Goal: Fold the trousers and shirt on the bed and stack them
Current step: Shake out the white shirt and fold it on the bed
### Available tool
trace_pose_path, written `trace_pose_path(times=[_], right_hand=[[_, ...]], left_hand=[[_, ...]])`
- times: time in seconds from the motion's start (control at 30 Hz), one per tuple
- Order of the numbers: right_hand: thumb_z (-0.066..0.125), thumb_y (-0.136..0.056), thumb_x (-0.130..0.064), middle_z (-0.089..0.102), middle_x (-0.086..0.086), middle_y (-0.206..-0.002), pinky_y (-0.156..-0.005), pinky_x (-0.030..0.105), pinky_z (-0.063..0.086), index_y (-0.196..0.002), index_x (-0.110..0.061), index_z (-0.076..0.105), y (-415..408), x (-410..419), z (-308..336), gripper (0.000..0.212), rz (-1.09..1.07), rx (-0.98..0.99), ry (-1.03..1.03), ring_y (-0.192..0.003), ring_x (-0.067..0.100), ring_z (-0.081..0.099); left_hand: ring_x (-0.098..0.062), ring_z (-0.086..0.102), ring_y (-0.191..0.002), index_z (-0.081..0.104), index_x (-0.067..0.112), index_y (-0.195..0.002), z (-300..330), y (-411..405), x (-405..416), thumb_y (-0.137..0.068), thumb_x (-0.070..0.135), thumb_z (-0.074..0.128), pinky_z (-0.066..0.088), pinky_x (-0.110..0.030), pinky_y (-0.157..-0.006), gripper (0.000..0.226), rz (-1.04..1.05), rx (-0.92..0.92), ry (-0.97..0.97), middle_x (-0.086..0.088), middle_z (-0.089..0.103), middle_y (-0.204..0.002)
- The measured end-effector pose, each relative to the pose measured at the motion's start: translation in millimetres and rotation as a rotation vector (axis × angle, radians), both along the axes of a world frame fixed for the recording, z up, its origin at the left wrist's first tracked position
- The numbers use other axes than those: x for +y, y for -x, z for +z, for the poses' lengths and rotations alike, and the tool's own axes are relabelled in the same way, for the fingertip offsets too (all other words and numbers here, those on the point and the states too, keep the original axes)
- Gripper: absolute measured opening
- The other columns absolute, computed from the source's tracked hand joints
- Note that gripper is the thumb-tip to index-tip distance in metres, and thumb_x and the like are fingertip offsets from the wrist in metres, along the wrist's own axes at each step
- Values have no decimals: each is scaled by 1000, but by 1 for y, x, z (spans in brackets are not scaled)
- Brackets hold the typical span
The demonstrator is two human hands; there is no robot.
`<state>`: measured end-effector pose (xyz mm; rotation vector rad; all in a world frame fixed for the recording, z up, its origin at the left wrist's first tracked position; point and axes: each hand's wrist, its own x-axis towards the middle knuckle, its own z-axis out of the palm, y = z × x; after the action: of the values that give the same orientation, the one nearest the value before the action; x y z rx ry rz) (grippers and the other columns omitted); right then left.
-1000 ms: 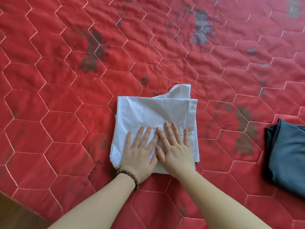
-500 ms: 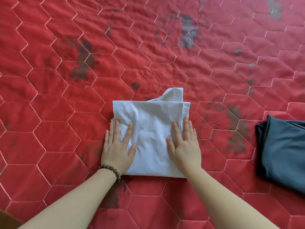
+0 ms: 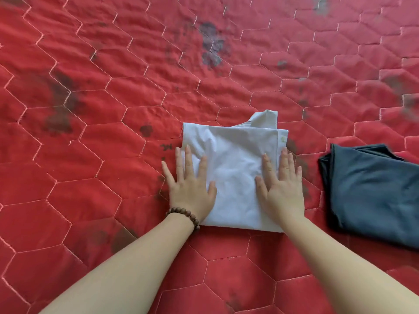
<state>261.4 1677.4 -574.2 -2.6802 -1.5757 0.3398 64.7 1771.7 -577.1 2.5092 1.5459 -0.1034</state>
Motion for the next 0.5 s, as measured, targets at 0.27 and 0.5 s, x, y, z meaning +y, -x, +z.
trace_pose_path(times=[0.27, 0.5], right_hand=[[16, -92, -63, -6, -4, -161, -116, 51, -12, -148, -43, 2, 29, 19, -16, 61, 142, -18, 73, -141, 21, -29], [15, -93, -63, -28, -9, -153, -112, 54, -18, -142, -48, -17, 26, 15, -6, 61, 36, 10, 105, -142, 22, -28]], left_hand=[[-27, -19, -145, -8, 38, -148, -19, -12, 7, -88, 60, 5, -9, -51, -116, 65, -194, 41, 5, -2, -11, -160], [-30, -16, -145, -2, 36, -149, -16, -11, 3, -92, 57, 17, -13, -50, -113, 64, -90, 17, 29, -3, -5, -161]])
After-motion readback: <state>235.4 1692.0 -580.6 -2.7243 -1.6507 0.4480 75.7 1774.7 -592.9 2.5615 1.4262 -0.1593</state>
